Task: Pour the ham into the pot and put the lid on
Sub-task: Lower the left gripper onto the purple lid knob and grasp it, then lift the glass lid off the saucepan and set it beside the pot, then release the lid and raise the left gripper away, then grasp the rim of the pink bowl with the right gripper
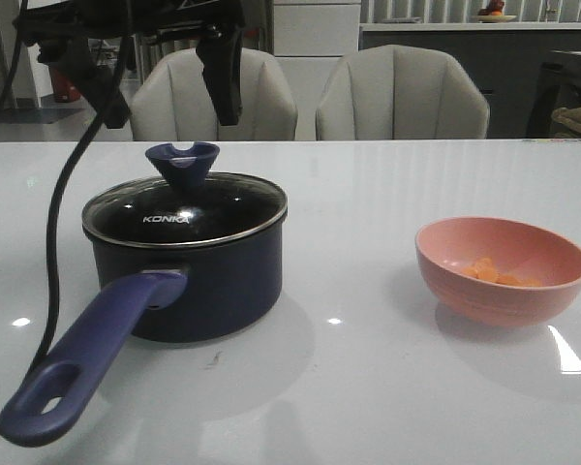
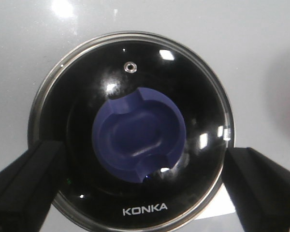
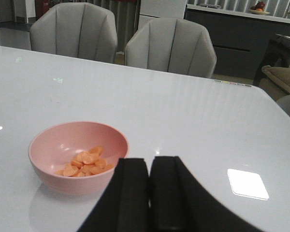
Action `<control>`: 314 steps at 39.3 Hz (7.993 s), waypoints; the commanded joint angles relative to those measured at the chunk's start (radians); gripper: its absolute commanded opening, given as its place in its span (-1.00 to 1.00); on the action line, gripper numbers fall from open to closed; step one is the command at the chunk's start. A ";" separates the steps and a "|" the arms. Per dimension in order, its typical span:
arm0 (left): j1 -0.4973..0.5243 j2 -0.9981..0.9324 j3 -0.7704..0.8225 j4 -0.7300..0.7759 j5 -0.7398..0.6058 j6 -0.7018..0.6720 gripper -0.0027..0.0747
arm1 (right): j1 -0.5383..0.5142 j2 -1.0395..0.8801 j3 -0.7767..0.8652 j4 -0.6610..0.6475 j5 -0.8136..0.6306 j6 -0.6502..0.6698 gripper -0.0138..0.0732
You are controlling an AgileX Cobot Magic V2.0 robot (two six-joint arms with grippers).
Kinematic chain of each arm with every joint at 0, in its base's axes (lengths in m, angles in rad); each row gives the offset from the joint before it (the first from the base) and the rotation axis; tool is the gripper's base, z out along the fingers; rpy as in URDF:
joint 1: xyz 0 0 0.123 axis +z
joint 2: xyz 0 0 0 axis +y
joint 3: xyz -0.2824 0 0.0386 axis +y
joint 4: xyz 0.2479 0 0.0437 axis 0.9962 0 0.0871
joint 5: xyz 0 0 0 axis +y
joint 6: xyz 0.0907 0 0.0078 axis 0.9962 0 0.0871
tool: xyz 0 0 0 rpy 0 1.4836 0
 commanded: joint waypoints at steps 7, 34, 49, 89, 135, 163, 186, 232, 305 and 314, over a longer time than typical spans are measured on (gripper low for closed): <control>-0.004 0.037 -0.154 0.042 0.078 -0.105 0.86 | 0.000 -0.020 -0.005 -0.013 -0.074 -0.003 -0.35; -0.004 0.206 -0.277 -0.058 0.236 -0.132 0.85 | 0.000 -0.020 -0.005 -0.013 -0.074 -0.003 -0.35; 0.007 0.216 -0.277 -0.038 0.227 -0.149 0.07 | 0.000 -0.020 -0.005 -0.013 -0.074 -0.003 -0.35; 0.007 0.213 -0.347 0.010 0.237 -0.149 -0.64 | 0.000 -0.020 -0.005 -0.013 -0.074 -0.003 -0.35; 0.566 -0.008 0.118 -0.160 0.004 0.245 -0.64 | 0.000 -0.020 -0.005 -0.013 -0.074 -0.003 -0.35; 0.609 0.053 0.256 -0.163 -0.105 0.325 0.46 | 0.000 -0.020 -0.005 -0.013 -0.074 -0.003 -0.35; 0.592 -0.108 0.295 -0.215 -0.081 0.440 0.39 | 0.000 -0.020 -0.005 -0.013 -0.074 -0.003 -0.35; 0.282 -1.217 1.092 -0.123 -0.843 0.453 0.20 | -0.002 -0.019 -0.005 -0.013 -0.086 -0.003 -0.34; 0.234 -1.215 1.141 -0.125 -0.909 0.453 0.20 | -0.001 1.392 -1.015 0.276 0.555 -0.006 0.47; 0.234 -1.215 1.141 -0.125 -0.920 0.453 0.20 | -0.003 1.622 -1.194 0.173 0.660 -0.027 0.47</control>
